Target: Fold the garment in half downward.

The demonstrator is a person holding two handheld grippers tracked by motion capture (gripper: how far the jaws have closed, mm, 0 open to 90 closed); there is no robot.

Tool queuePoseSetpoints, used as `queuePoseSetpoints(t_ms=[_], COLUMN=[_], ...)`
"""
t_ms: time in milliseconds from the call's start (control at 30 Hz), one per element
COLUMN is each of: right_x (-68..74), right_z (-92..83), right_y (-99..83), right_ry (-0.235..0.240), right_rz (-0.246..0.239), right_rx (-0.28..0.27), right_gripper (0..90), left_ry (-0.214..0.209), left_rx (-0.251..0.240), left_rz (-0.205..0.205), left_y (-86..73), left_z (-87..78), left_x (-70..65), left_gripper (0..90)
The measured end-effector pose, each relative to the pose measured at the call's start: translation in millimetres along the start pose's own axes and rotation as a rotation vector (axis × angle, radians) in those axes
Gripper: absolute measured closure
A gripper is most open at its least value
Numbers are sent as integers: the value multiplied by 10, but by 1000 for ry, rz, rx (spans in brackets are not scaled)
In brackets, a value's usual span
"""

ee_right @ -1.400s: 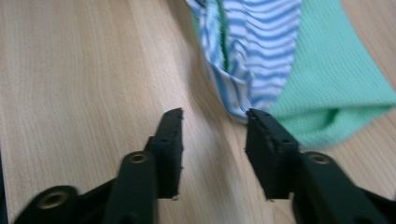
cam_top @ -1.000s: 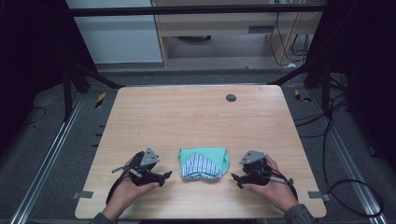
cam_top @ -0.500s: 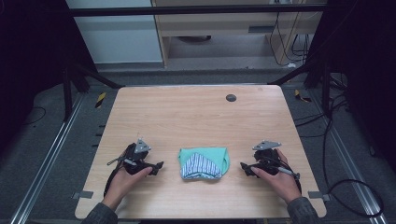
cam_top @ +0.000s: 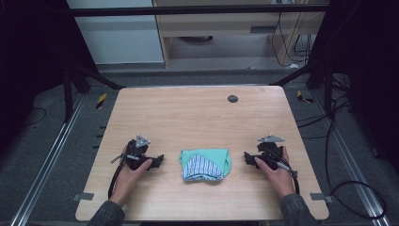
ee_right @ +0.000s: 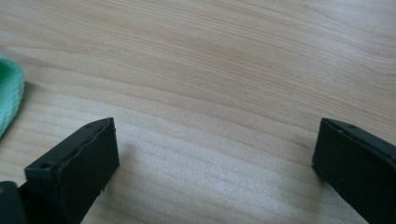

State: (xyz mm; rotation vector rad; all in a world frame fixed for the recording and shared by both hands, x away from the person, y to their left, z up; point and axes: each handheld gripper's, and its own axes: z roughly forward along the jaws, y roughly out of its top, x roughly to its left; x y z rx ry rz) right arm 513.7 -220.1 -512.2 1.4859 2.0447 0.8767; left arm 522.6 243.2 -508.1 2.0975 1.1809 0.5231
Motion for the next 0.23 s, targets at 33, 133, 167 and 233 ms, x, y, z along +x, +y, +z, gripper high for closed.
queuePoseSetpoints(t_ms=[33, 133, 167, 233], right_x=[9, 17, 17, 17], right_z=[7, 10, 10, 9], right_y=[5, 7, 7, 6], right_ry=[-13, -23, -24, -24], right_rz=[7, 16, 15, 16], right_rx=[0, 1, 1, 1], right_gripper=[3, 2, 2, 2], left_ry=[1, 6, 6, 6], left_rx=[1, 9, 9, 9], left_rz=[0, 2, 1, 1], left_y=[0, 2, 2, 2], left_z=[1, 2, 2, 3], left_x=[2, 6, 7, 7], left_gripper=[12, 0, 0, 0])
